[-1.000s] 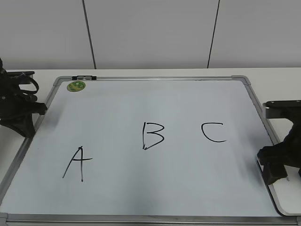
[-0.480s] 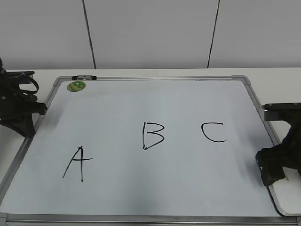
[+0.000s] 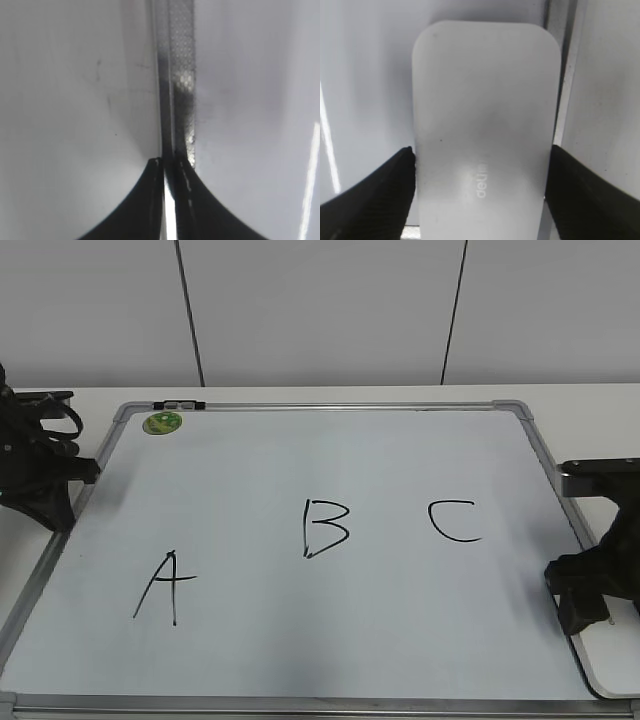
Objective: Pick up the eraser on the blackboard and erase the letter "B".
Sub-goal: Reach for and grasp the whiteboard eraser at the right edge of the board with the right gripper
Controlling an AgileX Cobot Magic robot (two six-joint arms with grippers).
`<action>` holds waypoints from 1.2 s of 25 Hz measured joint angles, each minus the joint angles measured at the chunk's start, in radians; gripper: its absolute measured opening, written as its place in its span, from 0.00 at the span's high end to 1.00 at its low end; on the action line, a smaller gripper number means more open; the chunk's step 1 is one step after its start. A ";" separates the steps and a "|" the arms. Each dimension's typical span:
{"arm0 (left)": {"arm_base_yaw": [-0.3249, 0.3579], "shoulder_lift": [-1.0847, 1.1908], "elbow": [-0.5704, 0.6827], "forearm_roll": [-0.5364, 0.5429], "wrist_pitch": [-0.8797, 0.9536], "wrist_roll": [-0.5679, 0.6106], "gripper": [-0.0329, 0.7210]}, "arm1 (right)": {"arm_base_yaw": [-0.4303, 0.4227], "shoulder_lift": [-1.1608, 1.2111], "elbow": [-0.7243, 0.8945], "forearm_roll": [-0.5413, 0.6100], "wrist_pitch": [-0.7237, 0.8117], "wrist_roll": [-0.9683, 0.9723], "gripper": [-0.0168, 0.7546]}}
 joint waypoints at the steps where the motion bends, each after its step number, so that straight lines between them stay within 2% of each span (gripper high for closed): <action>1: 0.000 0.000 0.000 0.000 0.000 0.000 0.94 | 0.000 0.000 0.000 0.000 0.000 0.000 0.20; 30: 0.000 0.000 0.000 0.000 0.000 0.000 0.94 | 0.000 0.000 0.000 -0.007 0.005 0.000 0.23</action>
